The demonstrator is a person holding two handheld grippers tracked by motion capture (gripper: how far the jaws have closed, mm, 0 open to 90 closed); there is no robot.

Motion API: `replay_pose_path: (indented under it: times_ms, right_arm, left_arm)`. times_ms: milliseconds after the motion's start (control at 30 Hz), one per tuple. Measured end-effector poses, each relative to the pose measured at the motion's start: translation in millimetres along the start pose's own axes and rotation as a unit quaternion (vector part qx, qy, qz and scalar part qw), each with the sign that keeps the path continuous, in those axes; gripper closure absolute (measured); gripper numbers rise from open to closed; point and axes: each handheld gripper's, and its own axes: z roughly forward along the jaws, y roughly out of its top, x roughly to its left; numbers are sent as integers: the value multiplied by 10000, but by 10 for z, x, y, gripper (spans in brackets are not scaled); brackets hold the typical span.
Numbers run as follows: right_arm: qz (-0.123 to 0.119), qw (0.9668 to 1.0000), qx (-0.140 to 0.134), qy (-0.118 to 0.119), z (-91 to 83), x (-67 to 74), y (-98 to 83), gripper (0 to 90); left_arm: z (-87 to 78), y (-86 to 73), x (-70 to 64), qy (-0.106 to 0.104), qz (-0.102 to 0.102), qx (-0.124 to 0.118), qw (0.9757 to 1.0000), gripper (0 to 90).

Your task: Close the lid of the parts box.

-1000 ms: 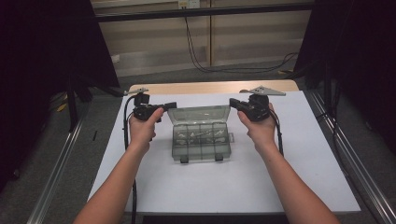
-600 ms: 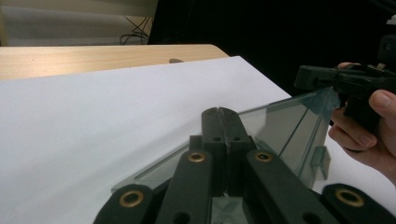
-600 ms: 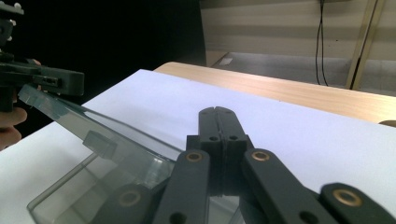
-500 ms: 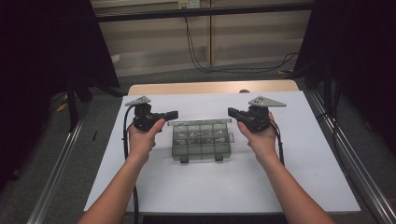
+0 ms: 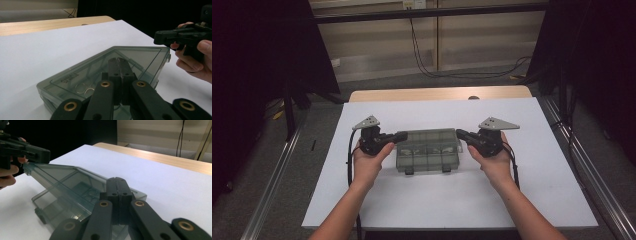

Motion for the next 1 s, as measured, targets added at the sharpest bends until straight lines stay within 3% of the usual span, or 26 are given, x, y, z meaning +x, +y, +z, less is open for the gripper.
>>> replay_pose_path:
  times_ms: [400,867,1000]
  right_arm:
    - [-236,9996,133,106,-53,135,-183,900]
    - [-151,9994,294,104,-104,127,-420,900]
    - [-121,9993,345,95,-111,113,-481,900]
  left_arm:
    - [-89,-200,-150,175,129,1,9998,900]
    - [-187,-452,-187,434,131,50,9990,900]
    - [-193,-521,-188,500,162,171,9985,900]
